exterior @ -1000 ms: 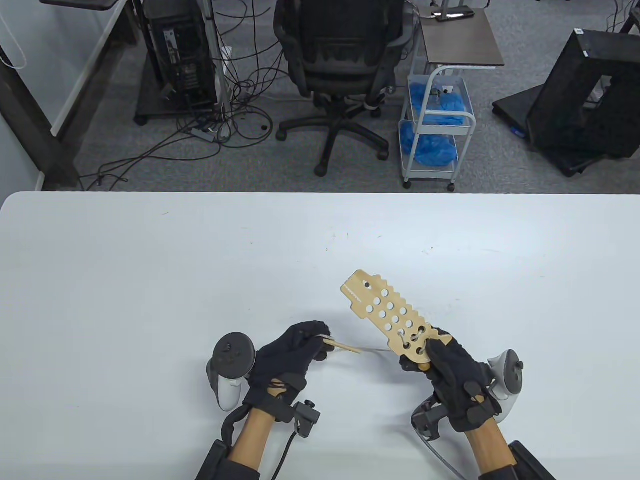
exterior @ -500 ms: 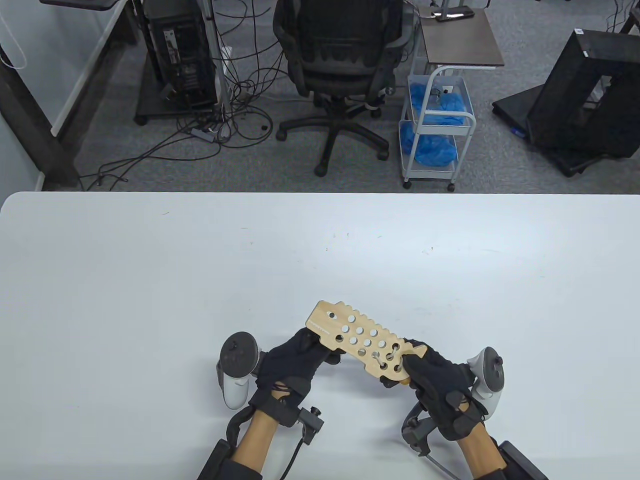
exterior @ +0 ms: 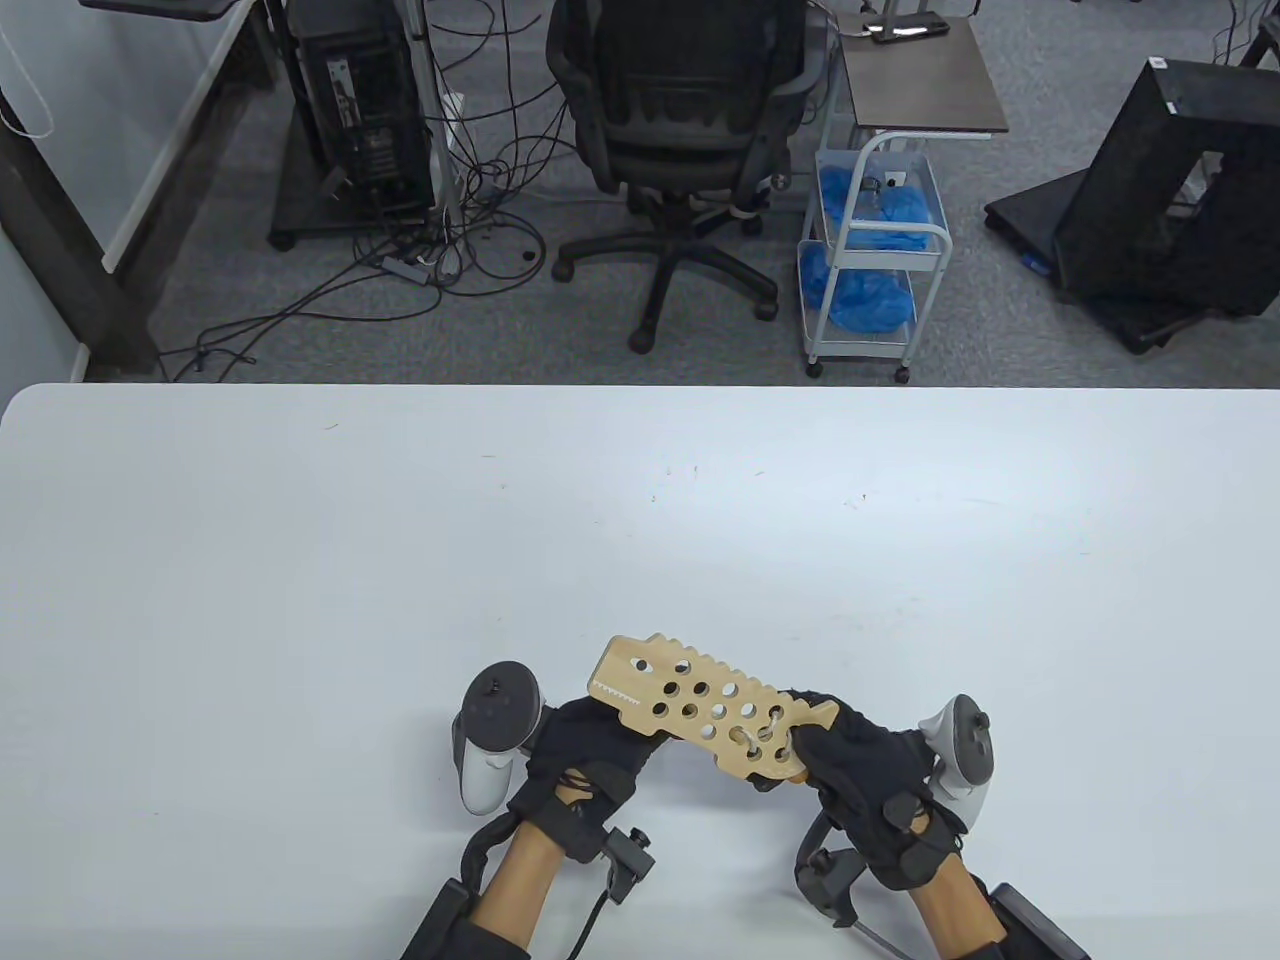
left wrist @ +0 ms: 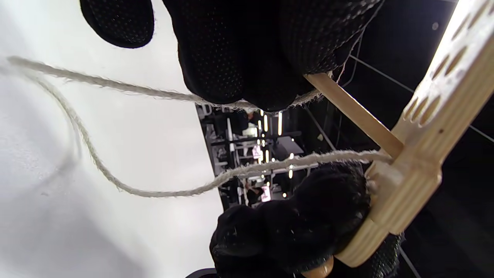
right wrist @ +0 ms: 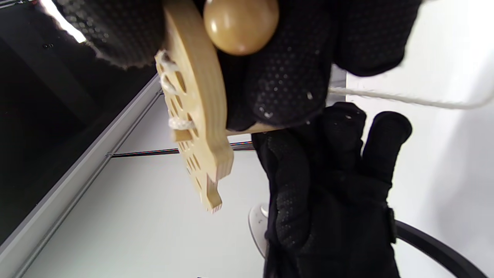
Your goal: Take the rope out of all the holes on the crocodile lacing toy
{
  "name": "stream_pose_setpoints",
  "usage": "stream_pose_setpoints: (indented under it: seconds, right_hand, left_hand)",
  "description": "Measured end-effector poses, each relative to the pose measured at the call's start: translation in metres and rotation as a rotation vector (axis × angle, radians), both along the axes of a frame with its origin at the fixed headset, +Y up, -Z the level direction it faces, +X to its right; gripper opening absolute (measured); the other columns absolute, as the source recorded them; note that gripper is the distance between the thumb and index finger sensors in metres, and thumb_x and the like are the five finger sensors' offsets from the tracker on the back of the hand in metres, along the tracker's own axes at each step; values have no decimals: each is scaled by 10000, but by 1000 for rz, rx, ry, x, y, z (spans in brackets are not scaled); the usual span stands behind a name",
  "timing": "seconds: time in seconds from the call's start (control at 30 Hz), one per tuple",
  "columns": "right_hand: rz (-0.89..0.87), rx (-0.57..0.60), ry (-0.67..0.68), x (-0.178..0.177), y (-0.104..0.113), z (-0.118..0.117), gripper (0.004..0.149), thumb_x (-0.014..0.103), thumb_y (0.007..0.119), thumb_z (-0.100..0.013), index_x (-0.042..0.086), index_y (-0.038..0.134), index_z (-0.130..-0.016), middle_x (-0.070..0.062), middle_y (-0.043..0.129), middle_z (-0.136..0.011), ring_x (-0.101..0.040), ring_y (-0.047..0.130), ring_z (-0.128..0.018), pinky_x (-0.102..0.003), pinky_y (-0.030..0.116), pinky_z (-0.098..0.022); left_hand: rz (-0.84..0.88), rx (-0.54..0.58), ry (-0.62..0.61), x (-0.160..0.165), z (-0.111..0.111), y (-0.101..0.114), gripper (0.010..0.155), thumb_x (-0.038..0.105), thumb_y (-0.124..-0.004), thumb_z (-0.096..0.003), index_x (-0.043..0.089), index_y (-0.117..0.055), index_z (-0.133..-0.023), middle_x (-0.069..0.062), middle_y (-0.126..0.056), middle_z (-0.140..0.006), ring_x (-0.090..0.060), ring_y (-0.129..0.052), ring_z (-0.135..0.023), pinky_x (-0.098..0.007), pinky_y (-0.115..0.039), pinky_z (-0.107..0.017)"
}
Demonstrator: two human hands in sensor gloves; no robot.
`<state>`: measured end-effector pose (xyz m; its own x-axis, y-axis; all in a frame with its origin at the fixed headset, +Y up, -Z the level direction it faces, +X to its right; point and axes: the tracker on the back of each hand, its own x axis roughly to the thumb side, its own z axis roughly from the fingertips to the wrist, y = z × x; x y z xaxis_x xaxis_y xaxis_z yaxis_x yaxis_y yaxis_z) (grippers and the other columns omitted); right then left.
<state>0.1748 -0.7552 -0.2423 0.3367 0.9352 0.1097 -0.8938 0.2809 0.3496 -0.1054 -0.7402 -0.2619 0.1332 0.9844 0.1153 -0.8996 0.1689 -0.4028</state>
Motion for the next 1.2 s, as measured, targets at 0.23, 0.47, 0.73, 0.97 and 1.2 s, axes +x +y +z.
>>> stream_pose_setpoints:
  seconds: [0.23, 0.47, 0.73, 0.97, 1.2]
  right_hand:
    - [23, -16, -41, 3, -2, -1, 479, 342, 834, -433, 68, 801, -824, -178, 984, -674, -344, 993, -493, -599, 771, -448]
    - [22, -35, -96, 10, -4, -1, 474, 343, 833, -433, 68, 806, -819, -172, 987, -673, -343, 995, -492, -598, 772, -448]
    - [82, -14, -129, 11, -3, -1, 476, 344, 859, -421, 83, 818, -816, -163, 997, -689, -351, 996, -523, -606, 766, -464]
    - [135, 39, -21, 1, -1, -1, 490, 340, 883, -419, 58, 819, -814, -206, 982, -704, -387, 995, -532, -631, 757, -463]
    - [292, 106, -90, 5, 6, 0, 465, 322, 898, -407, 68, 861, -795, -225, 996, -694, -406, 1003, -522, -637, 761, -455]
  left_hand:
    - [-5, 40, -48, 9, 5, 7, 438, 314, -822, -495, 374, -856, -928, 8, -927, -902, -208, -902, -782, -649, -642, -694]
    - [52, 63, -176, 20, 8, 10, 563, 276, -803, -502, 319, -719, -1057, -24, -817, -1043, -252, -820, -905, -666, -613, -709]
    - [114, 48, -119, 17, 9, 6, 655, 466, -772, -515, 310, -588, -1124, -17, -837, -1058, -248, -842, -911, -653, -635, -706]
    - [187, 8, -89, 13, 8, 4, 665, 446, -731, -529, 275, -518, -1135, 39, -930, -955, -202, -913, -834, -617, -676, -697]
    - [98, -24, -103, 12, 6, 3, 666, 438, -707, -534, 226, -507, -1133, 37, -930, -958, -222, -906, -843, -630, -668, -688]
